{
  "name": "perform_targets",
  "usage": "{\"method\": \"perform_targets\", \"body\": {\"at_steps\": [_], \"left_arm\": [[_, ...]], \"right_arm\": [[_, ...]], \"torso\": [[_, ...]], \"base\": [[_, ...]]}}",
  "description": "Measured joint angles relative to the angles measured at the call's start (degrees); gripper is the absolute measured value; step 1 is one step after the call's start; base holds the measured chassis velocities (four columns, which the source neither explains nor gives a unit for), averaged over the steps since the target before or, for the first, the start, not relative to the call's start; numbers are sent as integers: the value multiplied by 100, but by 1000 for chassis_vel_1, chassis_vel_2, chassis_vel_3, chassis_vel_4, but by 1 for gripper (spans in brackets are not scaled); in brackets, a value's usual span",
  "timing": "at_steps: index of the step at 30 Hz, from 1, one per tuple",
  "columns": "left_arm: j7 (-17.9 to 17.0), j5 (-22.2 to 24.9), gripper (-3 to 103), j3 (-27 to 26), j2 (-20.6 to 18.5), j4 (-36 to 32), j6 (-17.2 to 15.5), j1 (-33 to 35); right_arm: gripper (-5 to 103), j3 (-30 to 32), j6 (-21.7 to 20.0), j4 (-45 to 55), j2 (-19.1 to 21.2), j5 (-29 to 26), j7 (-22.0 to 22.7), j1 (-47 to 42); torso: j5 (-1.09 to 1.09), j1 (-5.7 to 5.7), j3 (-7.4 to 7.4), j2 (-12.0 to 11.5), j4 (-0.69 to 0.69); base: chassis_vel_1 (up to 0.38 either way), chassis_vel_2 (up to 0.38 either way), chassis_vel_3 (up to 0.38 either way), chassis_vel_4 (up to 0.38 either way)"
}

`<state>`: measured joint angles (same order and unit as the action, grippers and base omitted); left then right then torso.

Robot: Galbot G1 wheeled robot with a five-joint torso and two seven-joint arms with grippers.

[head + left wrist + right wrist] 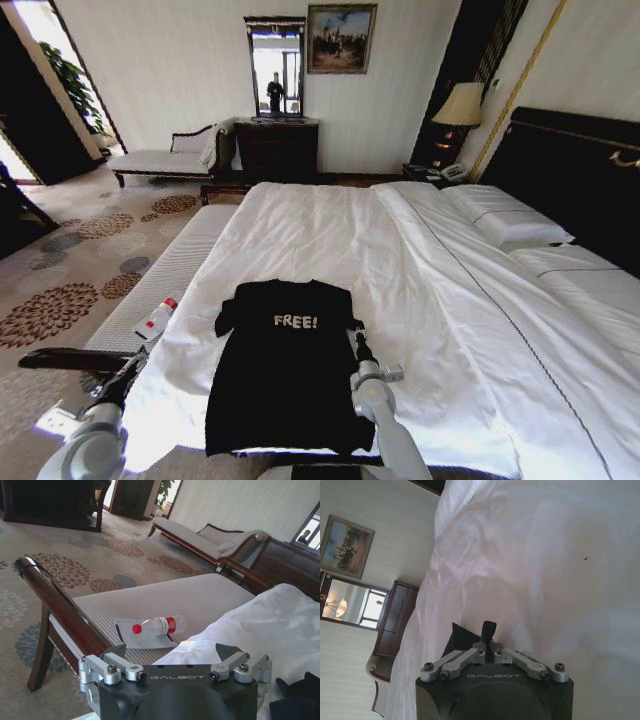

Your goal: Fold the clothes on the bed.

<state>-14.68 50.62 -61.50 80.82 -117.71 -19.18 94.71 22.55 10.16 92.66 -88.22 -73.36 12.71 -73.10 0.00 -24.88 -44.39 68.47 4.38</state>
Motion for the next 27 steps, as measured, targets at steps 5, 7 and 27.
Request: {"method": "perform_targets", "body": {"at_steps": [5, 7, 27], "left_arm": [[2, -2, 100, -2, 5, -2, 5, 16], [2, -2, 100, -10, 8, -13, 7, 24], [16, -30, 100, -18, 57, -1, 47, 43]], "right_arm": [[1, 61, 0, -100, 144, 10, 52, 345], [0, 61, -14, -183, 287, 61, 55, 573], [0, 100, -111, -123, 1125, 990, -178, 607]], "torso": [[1, 0, 0, 0, 0], [1, 0, 0, 0, -1], [-1, 0, 0, 0, 0]], "base": [[0, 0, 0, 0], [0, 0, 0, 0], [0, 0, 0, 0]]}}
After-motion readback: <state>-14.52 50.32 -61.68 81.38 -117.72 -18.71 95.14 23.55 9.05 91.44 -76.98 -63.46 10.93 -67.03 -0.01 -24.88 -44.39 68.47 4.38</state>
